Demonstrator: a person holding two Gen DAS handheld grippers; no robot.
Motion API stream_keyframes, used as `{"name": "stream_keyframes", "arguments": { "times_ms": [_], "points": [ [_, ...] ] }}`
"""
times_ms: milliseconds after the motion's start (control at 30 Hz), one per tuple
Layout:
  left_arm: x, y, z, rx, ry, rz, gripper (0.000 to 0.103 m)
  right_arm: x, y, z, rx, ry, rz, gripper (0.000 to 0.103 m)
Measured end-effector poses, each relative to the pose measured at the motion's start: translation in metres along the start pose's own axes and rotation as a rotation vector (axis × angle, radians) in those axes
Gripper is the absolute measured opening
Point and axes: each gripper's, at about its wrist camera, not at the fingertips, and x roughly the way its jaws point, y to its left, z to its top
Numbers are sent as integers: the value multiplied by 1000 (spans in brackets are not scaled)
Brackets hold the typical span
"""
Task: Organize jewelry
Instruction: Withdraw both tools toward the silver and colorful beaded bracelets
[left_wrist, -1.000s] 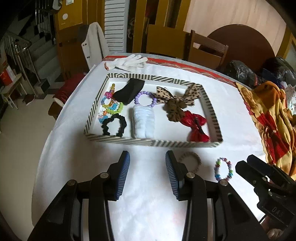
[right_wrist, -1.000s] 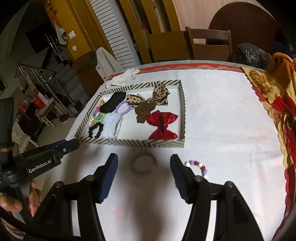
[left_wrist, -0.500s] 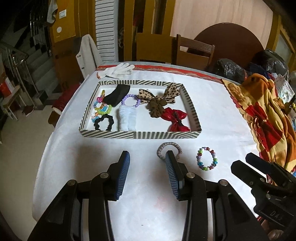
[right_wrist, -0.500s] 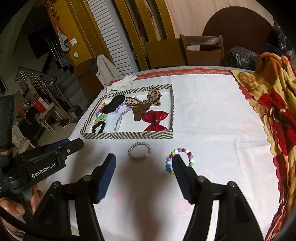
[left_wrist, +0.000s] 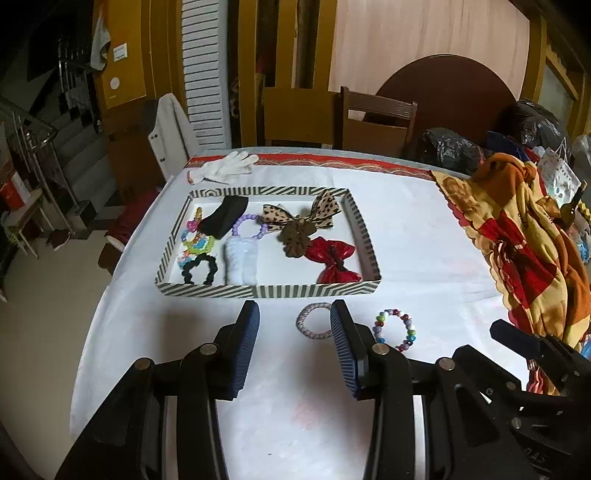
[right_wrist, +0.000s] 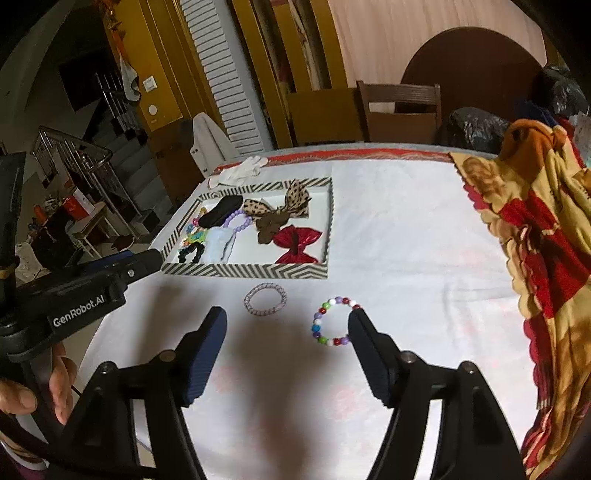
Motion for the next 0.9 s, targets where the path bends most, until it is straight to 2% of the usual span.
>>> {"name": "stream_keyframes", "arguments": {
  "times_ms": [267, 900],
  "points": [
    [1, -10, 1, 21, 1, 3, 46, -2, -12, 2, 21, 0, -7, 73],
    [8, -2, -4, 14, 27, 3, 46, 12, -5, 1, 39, 30, -4, 73]
  ]
}}
